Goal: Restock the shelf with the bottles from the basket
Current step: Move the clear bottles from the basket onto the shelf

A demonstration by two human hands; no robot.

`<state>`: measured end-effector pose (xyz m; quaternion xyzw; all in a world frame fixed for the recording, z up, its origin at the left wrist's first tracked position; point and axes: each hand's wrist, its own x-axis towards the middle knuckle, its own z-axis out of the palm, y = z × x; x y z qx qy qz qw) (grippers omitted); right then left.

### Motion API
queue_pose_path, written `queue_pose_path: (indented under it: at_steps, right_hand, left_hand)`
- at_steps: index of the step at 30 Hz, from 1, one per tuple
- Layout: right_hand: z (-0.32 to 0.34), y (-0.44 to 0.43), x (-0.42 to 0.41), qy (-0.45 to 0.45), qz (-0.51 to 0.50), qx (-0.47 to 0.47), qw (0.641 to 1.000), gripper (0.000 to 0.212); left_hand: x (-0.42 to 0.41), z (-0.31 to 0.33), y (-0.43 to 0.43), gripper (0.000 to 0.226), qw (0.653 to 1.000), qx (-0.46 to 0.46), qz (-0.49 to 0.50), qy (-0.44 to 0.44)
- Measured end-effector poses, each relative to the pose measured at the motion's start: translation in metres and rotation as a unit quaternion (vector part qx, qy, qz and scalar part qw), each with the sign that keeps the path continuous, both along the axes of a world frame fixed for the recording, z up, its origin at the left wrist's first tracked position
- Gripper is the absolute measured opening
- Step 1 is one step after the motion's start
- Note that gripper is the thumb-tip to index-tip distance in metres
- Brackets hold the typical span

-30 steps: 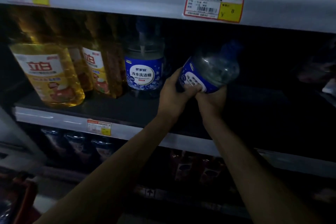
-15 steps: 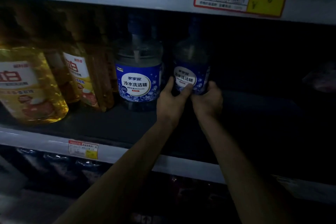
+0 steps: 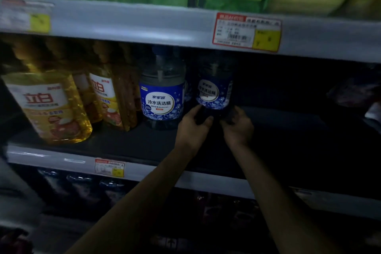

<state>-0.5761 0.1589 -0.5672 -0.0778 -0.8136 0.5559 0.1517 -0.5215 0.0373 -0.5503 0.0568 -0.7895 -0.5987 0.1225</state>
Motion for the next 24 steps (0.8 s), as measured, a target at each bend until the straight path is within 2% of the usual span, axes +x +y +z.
queue_pose_path:
  at_steps: [7, 10, 14, 20, 24]
  right_hand:
    - [0.028, 0.03, 0.066, -0.06, 0.077, 0.125, 0.987, 0.057]
    - [0.049, 0.039, 0.103, -0.051, 0.116, 0.194, 0.973, 0.057]
    - [0.074, 0.042, 0.15, -0.034, 0.125, 0.264, 0.956, 0.073]
    - [0.073, 0.026, 0.222, 0.058, 0.205, 0.337, 0.917, 0.094]
    - [0.07, 0.015, 0.234, 0.038, 0.254, 0.391, 0.884, 0.098]
  left_hand:
    - [0.064, 0.029, -0.012, 0.06, 0.989, -0.144, -0.03, -0.023]
    - [0.1, 0.046, -0.017, 0.07, 0.962, -0.273, -0.024, -0.009]
    - [0.146, 0.063, -0.026, 0.074, 0.922, -0.387, -0.021, 0.005]
    - [0.199, 0.062, -0.06, 0.088, 0.878, -0.479, 0.009, 0.013]
    - [0.223, 0.065, -0.086, 0.089, 0.848, -0.528, 0.033, 0.019]
